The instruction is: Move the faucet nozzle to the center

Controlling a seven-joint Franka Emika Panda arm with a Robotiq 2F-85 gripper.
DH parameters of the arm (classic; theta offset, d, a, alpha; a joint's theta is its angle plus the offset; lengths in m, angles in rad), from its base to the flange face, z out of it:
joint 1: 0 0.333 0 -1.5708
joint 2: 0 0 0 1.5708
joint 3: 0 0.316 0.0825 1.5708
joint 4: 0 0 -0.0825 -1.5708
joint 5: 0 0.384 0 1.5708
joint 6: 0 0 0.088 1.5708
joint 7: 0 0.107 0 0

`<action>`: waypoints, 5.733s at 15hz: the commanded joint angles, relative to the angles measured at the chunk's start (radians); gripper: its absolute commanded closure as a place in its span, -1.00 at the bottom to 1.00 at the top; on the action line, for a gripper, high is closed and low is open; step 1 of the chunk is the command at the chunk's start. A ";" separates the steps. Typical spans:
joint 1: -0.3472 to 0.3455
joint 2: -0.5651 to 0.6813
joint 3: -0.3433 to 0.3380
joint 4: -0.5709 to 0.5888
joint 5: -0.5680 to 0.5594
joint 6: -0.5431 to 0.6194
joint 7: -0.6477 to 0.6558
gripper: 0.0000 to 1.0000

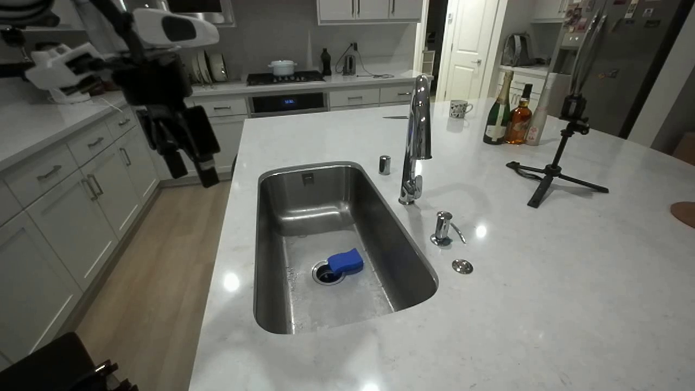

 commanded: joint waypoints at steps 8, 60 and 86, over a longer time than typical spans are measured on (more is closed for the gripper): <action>-0.131 0.178 -0.104 0.158 -0.134 0.266 0.033 -1.00; -0.239 1.044 -0.017 1.044 -0.547 0.791 0.683 0.37; -0.435 1.047 0.272 1.064 0.337 0.709 -0.531 1.00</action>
